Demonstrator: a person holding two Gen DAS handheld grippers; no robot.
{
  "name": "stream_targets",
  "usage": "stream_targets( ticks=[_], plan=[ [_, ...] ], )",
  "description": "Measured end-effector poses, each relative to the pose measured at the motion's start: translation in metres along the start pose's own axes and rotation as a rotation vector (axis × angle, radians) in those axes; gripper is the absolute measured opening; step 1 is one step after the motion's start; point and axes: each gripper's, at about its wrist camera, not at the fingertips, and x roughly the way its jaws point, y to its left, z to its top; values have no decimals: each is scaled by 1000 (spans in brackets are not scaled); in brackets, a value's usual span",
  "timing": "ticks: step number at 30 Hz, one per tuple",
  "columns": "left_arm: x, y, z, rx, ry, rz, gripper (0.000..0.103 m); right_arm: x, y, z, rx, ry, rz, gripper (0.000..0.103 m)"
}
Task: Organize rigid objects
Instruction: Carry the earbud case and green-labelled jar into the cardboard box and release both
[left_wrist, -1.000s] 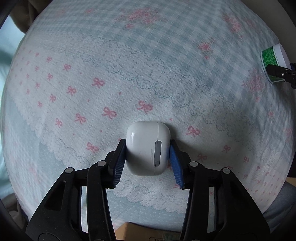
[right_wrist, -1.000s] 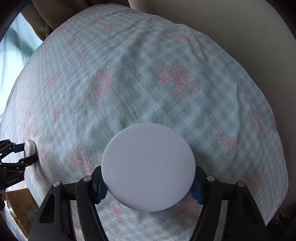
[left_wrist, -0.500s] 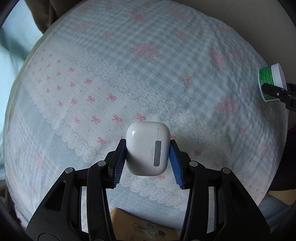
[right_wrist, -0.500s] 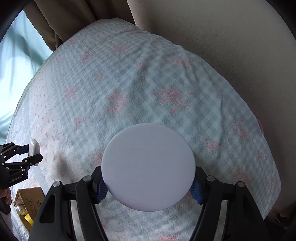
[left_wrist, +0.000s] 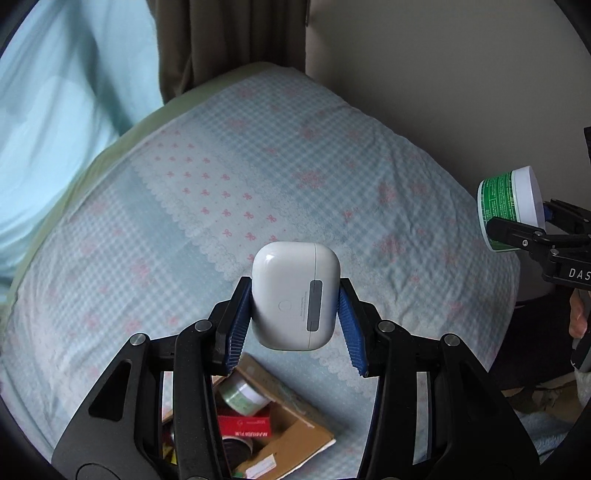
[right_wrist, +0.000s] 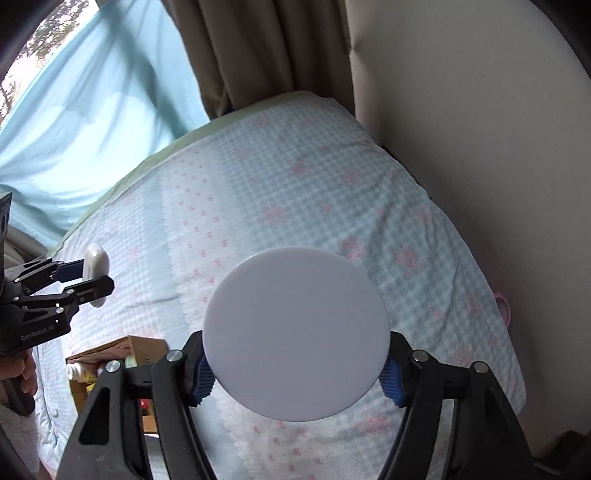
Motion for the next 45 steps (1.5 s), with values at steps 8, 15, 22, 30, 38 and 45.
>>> stream_targets(
  ticks=[8,15,22,30,38,45],
  plan=[
    [-83,68,-81,-131,-39,79,42,-54,119,-23,-178,-29,109,66],
    [-112,122,-168,-269,-33,104,42,-45,204,-65,-273,19,170,66],
    [-112,152,-243,-304,-2,96,42,-24,258,-111,-284,59,196,66],
    [-78,168,-306,-337,51,83,42,10,295,-147,-300,122,177,66],
    [-25,179,-349,-452,90,38,42,78,318,-168,-363,221,149,66],
    [18,182,-362,-471,157,43,42,131,331,-181,-383,292,123,66]
  ],
)
